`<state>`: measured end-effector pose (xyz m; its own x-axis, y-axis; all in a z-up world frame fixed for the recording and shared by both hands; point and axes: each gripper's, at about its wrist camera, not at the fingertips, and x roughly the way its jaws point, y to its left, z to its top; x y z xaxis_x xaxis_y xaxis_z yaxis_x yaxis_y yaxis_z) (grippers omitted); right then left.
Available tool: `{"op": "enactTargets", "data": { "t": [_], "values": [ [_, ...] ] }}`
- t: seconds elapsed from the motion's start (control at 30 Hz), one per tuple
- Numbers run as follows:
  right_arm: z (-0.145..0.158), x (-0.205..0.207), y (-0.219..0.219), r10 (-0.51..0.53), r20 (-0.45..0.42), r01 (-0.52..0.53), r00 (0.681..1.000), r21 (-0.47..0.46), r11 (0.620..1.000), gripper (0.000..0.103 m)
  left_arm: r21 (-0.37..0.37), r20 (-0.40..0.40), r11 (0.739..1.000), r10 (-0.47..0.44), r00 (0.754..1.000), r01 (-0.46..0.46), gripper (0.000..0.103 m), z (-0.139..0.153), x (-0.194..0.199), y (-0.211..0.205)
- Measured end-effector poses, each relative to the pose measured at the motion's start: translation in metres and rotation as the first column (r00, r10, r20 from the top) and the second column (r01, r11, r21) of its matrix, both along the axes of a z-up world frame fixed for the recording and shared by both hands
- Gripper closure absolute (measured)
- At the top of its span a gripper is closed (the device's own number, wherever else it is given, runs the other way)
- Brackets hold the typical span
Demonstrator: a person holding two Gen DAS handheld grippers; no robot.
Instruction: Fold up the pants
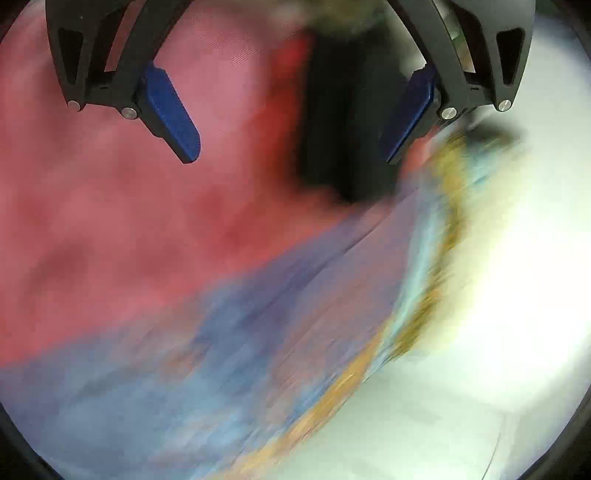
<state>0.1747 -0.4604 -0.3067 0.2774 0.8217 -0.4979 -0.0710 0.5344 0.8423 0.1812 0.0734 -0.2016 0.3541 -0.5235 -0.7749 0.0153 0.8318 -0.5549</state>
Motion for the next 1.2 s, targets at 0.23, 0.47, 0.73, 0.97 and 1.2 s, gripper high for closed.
{"op": "enactTargets", "data": {
  "t": [0.23, 0.47, 0.73, 0.97, 1.2],
  "values": [
    [-0.04, 0.02, 0.048, 0.085, -0.087, -0.086, 0.993, -0.012, 0.996, 0.016, 0.062, -0.039, 0.994, -0.087, 0.995, 0.09, 0.004, -0.013, 0.013, -0.025],
    [-0.043, 0.039, 0.092, 0.247, -0.071, -0.25, 0.967, -0.04, 0.967, 0.044, -0.026, -0.041, 0.994, -0.108, 0.993, 0.107, 0.051, -0.019, 0.019, -0.032],
    [0.035, 0.049, 0.11, 0.234, 0.147, -0.224, 0.961, -0.078, 0.971, 0.066, -0.044, 0.107, 0.994, -0.092, 0.99, 0.097, 0.081, 0.051, 0.04, -0.026],
    [0.072, 0.136, 0.106, 0.166, 0.279, -0.146, 0.946, -0.093, 0.985, 0.065, 0.118, 0.2, 0.992, -0.066, 0.978, 0.043, 0.061, 0.072, 0.114, -0.031],
    [0.009, 0.136, 0.053, -0.004, 0.125, 0.054, 0.992, -0.406, 0.912, 0.05, 0.458, 0.175, 0.889, -0.091, 0.98, 0.001, 0.032, 0.031, 0.068, -0.039]
  ]
}}
